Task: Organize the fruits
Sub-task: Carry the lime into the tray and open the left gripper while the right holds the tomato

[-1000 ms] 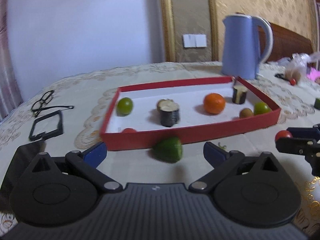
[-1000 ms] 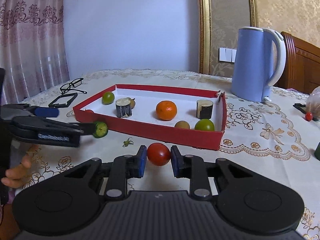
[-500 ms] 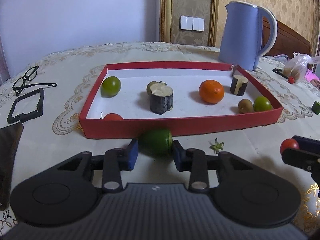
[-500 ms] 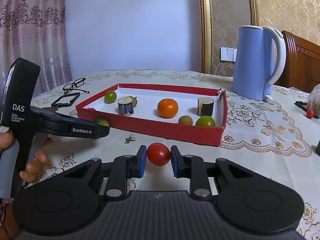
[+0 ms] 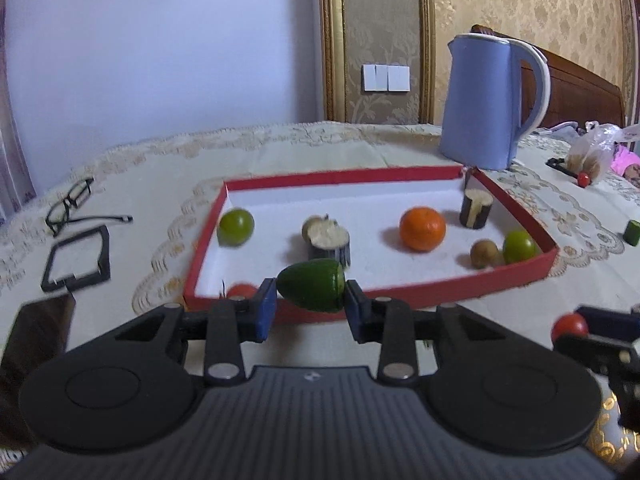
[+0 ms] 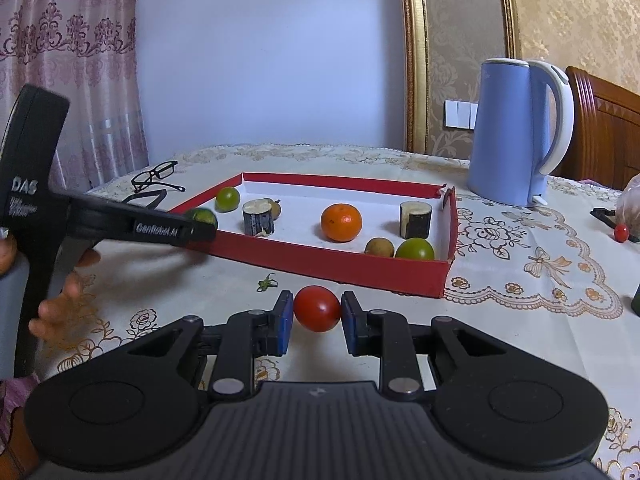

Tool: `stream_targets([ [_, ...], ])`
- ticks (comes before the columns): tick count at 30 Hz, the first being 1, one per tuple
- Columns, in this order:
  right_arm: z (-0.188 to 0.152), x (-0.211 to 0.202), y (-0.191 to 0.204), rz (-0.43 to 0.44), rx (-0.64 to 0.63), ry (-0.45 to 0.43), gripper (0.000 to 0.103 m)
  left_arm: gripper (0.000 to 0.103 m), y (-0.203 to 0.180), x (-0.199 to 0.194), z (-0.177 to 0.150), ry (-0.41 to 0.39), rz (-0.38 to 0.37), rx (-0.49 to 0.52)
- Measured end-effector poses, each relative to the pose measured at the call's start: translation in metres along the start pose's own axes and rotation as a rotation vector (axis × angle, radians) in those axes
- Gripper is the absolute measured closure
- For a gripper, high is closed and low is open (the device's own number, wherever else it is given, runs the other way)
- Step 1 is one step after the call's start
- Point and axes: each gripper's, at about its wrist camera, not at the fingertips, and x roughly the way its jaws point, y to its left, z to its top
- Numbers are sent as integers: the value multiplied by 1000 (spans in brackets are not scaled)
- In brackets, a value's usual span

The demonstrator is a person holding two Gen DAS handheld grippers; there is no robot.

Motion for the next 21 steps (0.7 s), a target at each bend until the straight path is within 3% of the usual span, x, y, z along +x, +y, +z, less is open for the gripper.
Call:
stream_targets([
  [18, -1, -12, -7, 6, 22, -19, 78, 70, -36, 68, 56, 15, 90, 87],
  [21, -1, -13, -8, 9, 31, -19, 78, 65, -39, 83, 63, 22, 113, 93],
])
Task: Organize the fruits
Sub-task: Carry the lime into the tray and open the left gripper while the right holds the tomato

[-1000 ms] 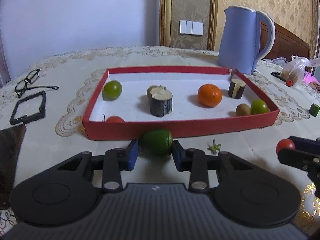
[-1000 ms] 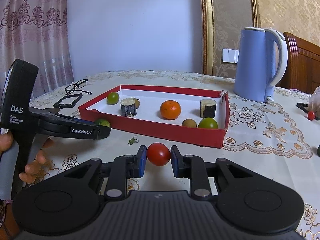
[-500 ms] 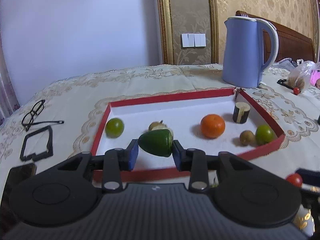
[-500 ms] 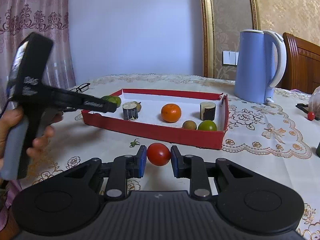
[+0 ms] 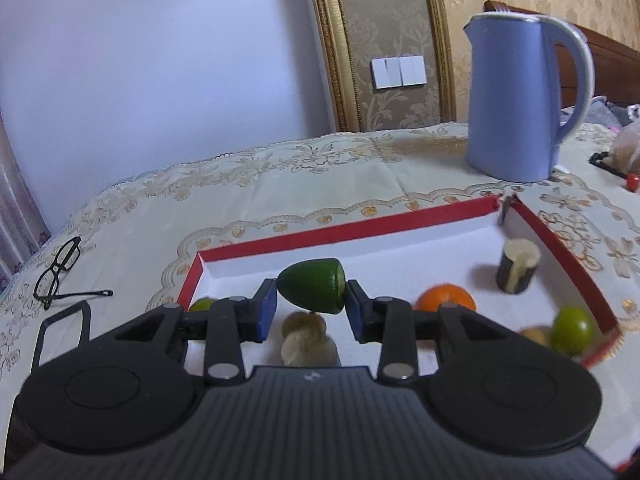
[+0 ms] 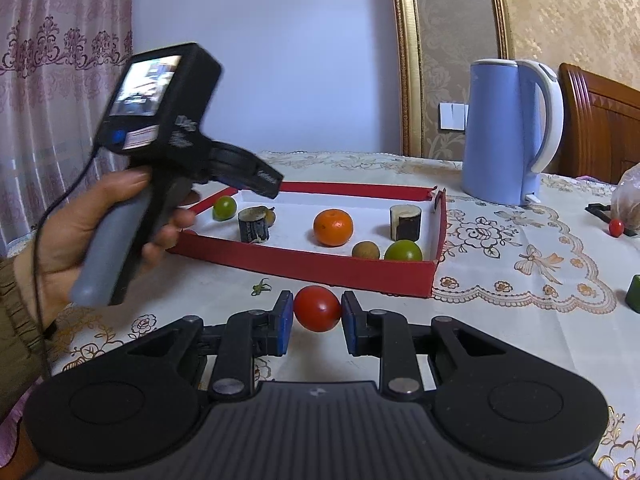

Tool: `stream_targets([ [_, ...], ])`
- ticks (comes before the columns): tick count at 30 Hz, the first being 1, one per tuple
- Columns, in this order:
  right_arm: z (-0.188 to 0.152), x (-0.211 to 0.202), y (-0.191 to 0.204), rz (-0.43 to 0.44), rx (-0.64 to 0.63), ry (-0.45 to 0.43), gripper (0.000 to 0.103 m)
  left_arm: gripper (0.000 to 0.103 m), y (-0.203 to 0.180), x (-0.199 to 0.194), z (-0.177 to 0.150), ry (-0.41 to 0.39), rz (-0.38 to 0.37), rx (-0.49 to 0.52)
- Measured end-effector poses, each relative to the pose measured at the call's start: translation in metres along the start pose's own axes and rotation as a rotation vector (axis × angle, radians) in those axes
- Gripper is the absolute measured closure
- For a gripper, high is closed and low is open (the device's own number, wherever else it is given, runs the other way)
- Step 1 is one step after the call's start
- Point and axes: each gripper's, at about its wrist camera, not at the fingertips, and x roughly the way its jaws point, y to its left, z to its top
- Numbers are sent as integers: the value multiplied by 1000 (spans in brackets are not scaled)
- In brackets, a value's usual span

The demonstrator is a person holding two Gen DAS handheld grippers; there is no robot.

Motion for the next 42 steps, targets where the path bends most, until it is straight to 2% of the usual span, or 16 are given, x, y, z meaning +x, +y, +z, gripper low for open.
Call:
stream_targets([
  [1, 0, 0, -1, 1, 3, 1, 78, 46, -1, 4, 2, 3, 13, 10],
  [2, 0, 1, -1, 2, 6, 2, 78, 18, -2, 4, 2, -4, 32, 12],
  [3, -1, 1, -2, 2, 7, 3, 78, 7, -1, 2, 1, -24, 61, 6],
  [4, -1, 1, -2, 2, 8, 4, 78, 2, 1, -3, -1, -56, 91, 0],
  [9, 0, 4, -4, -4, 18, 9, 78, 2, 18, -22, -18, -92, 123, -23],
  [17, 2, 8, 7, 6, 9, 3, 78, 2, 72, -39, -68, -71, 129, -182],
  [22, 3, 13, 15, 8, 3, 13, 78, 2, 97, -42, -81, -55, 110, -262],
  [30, 17, 19, 20, -13, -27, -7, 78, 2, 103, -45, -86, -60, 102, -270],
  [42, 68, 48, 14, -70, -43, -74, 78, 0, 100, -49, -89, -72, 110, -266],
])
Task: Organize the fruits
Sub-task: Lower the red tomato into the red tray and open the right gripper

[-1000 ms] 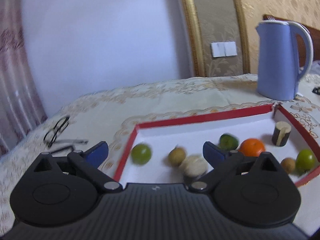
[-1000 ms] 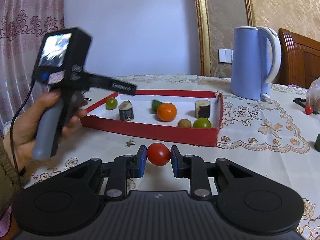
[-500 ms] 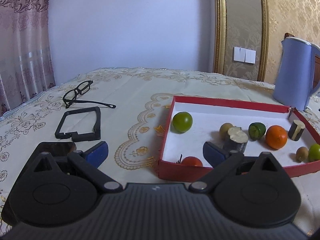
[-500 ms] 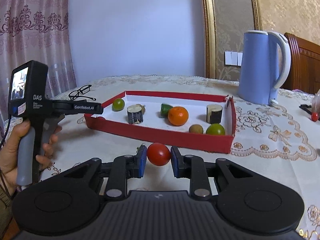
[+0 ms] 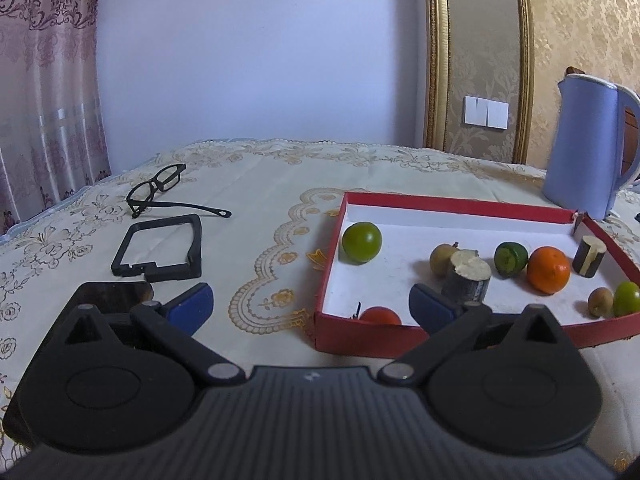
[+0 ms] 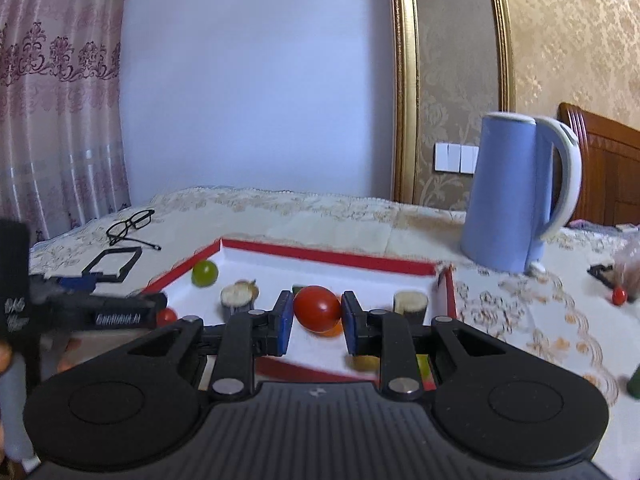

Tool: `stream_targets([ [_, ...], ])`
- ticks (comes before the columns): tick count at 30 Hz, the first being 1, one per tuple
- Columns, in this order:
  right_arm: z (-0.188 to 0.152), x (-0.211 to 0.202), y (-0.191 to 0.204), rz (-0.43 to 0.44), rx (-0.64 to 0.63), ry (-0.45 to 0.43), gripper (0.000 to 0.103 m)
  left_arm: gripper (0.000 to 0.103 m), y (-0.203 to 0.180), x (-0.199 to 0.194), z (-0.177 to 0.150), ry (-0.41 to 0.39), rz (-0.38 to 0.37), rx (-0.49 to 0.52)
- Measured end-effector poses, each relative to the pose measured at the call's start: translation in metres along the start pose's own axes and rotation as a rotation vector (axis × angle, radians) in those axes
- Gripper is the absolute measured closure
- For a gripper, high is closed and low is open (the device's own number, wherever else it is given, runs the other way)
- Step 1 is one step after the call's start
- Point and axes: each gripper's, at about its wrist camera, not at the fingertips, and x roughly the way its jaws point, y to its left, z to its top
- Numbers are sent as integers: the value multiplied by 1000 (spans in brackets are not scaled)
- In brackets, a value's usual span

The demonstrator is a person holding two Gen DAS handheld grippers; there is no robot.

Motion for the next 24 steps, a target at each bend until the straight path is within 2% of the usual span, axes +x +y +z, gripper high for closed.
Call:
stream_targets([
  [9, 29, 44, -9, -57, 33, 1, 78, 0, 8, 0, -1, 4, -20, -39],
  [22, 31, 118, -28, -162, 80, 116, 78, 0, 8, 1, -1, 7, -18, -46],
  [24, 29, 127, -29, -162, 79, 147, 75, 0, 10, 1, -1, 12, -21, -51],
])
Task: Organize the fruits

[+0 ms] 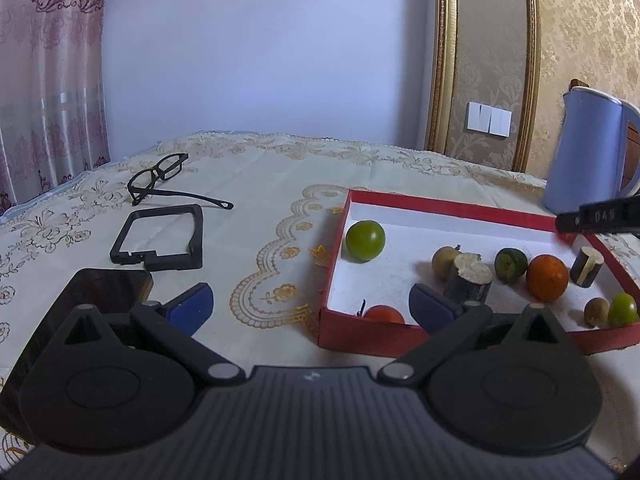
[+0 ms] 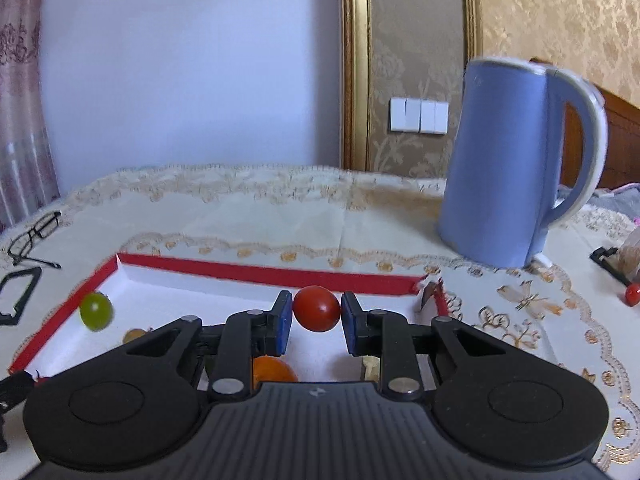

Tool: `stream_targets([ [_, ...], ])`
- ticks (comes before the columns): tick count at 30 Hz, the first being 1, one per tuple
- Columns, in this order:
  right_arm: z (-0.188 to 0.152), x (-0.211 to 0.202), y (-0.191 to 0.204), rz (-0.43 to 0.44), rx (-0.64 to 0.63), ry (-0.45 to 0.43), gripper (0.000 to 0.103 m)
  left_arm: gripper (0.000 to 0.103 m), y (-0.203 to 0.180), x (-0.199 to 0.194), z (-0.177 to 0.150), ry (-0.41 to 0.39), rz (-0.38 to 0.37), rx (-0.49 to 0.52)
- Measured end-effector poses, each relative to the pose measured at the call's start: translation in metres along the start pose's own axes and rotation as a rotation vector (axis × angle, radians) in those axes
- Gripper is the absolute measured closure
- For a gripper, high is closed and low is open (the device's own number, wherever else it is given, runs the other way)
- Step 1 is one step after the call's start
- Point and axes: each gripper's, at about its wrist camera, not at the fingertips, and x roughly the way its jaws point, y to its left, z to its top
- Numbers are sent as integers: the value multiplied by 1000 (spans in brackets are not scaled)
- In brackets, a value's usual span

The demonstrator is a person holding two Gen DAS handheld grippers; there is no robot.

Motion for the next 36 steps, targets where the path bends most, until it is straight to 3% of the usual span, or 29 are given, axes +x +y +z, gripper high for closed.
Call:
stream_targets([
  [2, -3, -2, 0, -8, -4, 20, 70, 0, 2, 1, 1, 5, -5, -7],
  [4, -9, -14, -3, 11, -4, 8, 53, 0, 1, 1, 0, 11, -11, -6],
  [5, -13, -24, -4, 22, -8, -3, 39, 0, 1, 1, 0, 10, -7, -2],
  [10, -38, -82, -6, 63, -71, -92, 35, 0, -4, -1, 0, 9, 8, 25],
  [14, -66, -122, -10, 102, -66, -142, 16, 0, -9, -4, -1, 18, 18, 54],
  [17, -87, -136, -10, 83, -75, -147, 15, 0, -11, -7, -3, 40, 2, 44],
  [20, -98, -134, -10, 83, -102, -91, 15, 0, -16, -11, -5, 50, -11, 55],
  [32, -112, -115, 3, 197, -225, 48, 13, 0, -34, -22, -8, 44, -17, 102],
  [36, -109, -110, 10, 185, -275, 63, 11, 0, -35, -21, -10, 49, -17, 108],
])
